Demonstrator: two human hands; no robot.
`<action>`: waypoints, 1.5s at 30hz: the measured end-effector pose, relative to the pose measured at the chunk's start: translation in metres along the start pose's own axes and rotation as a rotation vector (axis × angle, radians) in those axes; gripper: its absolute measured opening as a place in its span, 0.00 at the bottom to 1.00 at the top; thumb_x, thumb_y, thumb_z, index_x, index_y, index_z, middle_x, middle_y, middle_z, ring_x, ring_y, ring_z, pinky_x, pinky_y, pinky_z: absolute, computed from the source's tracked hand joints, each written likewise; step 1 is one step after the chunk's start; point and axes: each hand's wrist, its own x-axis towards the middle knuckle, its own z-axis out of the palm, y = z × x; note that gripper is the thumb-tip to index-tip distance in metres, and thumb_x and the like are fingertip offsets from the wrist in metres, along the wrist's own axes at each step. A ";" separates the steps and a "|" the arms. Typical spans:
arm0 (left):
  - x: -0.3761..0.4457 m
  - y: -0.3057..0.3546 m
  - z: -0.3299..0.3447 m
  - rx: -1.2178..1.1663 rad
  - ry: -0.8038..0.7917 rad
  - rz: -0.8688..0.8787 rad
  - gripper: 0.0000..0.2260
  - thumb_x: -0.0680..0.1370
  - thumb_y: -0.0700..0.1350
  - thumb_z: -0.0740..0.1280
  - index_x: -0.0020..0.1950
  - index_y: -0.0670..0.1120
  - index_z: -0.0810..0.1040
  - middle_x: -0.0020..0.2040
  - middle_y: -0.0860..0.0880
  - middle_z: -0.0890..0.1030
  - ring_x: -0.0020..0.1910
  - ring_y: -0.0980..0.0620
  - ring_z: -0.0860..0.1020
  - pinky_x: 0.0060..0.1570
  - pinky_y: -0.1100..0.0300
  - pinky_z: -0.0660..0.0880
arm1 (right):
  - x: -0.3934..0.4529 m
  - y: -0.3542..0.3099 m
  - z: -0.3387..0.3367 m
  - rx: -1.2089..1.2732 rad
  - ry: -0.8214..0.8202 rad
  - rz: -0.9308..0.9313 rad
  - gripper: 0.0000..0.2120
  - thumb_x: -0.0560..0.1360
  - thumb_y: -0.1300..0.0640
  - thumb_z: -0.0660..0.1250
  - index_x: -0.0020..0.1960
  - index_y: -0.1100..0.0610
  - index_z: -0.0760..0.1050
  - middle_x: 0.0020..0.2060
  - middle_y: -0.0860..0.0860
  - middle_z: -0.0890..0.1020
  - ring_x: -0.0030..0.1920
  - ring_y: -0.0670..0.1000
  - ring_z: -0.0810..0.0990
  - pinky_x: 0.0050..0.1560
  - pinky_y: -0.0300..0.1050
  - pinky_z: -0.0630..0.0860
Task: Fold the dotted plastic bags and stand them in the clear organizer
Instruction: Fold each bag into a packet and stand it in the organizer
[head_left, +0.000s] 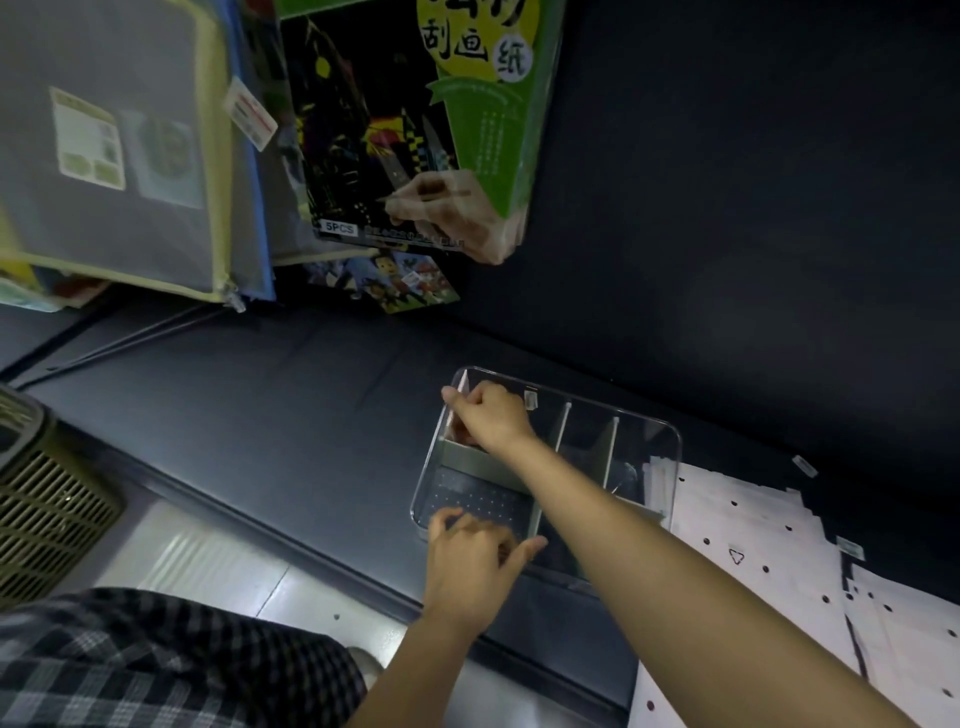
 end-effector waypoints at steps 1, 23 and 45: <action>0.000 0.000 0.000 0.002 0.004 0.002 0.30 0.73 0.71 0.44 0.37 0.52 0.78 0.38 0.57 0.81 0.45 0.60 0.74 0.61 0.63 0.51 | 0.000 0.000 0.002 0.020 -0.028 -0.003 0.18 0.76 0.41 0.62 0.39 0.56 0.70 0.48 0.58 0.82 0.52 0.58 0.79 0.55 0.50 0.74; 0.004 -0.001 0.001 -0.005 0.001 0.017 0.26 0.71 0.72 0.53 0.40 0.54 0.81 0.39 0.58 0.82 0.48 0.59 0.74 0.59 0.60 0.52 | -0.001 0.023 -0.005 -0.027 -0.231 -0.111 0.29 0.76 0.34 0.54 0.60 0.56 0.73 0.56 0.52 0.79 0.55 0.51 0.76 0.54 0.46 0.70; -0.075 0.116 0.067 0.052 -0.645 0.588 0.33 0.75 0.56 0.67 0.76 0.52 0.58 0.78 0.55 0.50 0.76 0.57 0.49 0.72 0.61 0.53 | -0.300 0.342 -0.116 -0.428 -0.163 -0.081 0.36 0.73 0.42 0.67 0.75 0.46 0.55 0.72 0.38 0.53 0.72 0.39 0.51 0.72 0.33 0.50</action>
